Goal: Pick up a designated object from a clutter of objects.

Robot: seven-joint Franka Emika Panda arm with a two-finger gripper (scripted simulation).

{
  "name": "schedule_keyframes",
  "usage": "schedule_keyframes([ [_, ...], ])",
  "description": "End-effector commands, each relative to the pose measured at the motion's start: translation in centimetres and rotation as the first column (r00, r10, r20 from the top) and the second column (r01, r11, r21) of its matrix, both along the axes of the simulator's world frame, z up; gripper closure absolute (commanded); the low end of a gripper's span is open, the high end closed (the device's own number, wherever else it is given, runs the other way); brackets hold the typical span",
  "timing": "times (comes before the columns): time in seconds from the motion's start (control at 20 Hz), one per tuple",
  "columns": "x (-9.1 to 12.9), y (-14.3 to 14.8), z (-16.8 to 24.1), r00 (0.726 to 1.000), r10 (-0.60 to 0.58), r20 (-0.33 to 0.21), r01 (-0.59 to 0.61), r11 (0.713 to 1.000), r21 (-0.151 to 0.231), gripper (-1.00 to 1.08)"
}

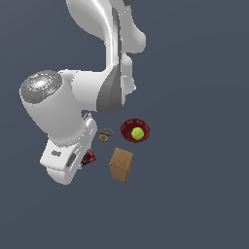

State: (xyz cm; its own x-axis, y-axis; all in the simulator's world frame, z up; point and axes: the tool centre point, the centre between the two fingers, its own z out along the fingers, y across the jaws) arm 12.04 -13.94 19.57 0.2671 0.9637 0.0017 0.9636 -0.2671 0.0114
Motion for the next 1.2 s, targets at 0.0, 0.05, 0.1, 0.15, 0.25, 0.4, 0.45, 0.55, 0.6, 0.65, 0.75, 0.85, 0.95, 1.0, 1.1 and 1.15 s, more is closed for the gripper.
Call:
schedule_keyframes([
  [0.0, -0.1, 0.4, 3.0, 1.000, -0.001, -0.001, 0.001, 1.000, 0.000, 1.08],
  [0.05, -0.1, 0.5, 4.1, 1.000, -0.001, -0.002, 0.001, 1.000, 0.001, 1.08],
  [0.1, -0.2, 0.6, 5.2, 1.000, -0.002, -0.003, 0.002, 1.000, 0.001, 1.08],
  [0.15, -0.2, 0.8, 6.3, 1.000, -0.002, -0.004, 0.002, 1.000, 0.001, 1.08],
  [0.25, -0.2, 1.0, 8.5, 1.000, -0.003, -0.005, 0.003, 1.000, 0.002, 1.08],
  [0.4, -0.2, 1.3, 11.3, 1.000, -0.005, -0.007, 0.005, 1.000, 0.002, 1.08],
  [0.45, -0.2, 1.4, 12.1, 1.000, -0.005, -0.008, 0.005, 1.000, 0.002, 1.08],
  [0.55, -0.1, 1.5, 13.5, 1.000, -0.006, -0.009, 0.006, 1.000, 0.002, 1.08],
  [0.6, -0.1, 1.6, 14.1, 1.000, -0.007, -0.009, 0.007, 1.000, 0.002, 1.08],
  [0.65, -0.1, 1.6, 14.7, 1.000, -0.007, -0.009, 0.007, 1.000, 0.002, 1.08],
  [0.75, -0.1, 1.7, 15.6, 1.000, -0.008, -0.010, 0.008, 1.000, 0.002, 1.08],
  [0.85, 0.0, 1.7, 16.3, 1.000, -0.009, -0.010, 0.009, 1.000, 0.002, 1.08],
  [0.95, 0.0, 1.8, 16.7, 1.000, -0.009, -0.011, 0.009, 1.000, 0.002, 1.08],
  [1.0, 0.0, 1.8, 16.9, 1.000, -0.009, -0.011, 0.009, 1.000, 0.002, 1.08],
  [1.1, 0.1, 1.8, 17.1, 1.000, -0.009, -0.011, 0.009, 1.000, 0.002, 1.08],
  [1.15, 0.1, 1.8, 17.1, 1.000, -0.009, -0.011, 0.009, 1.000, 0.002, 1.08],
])
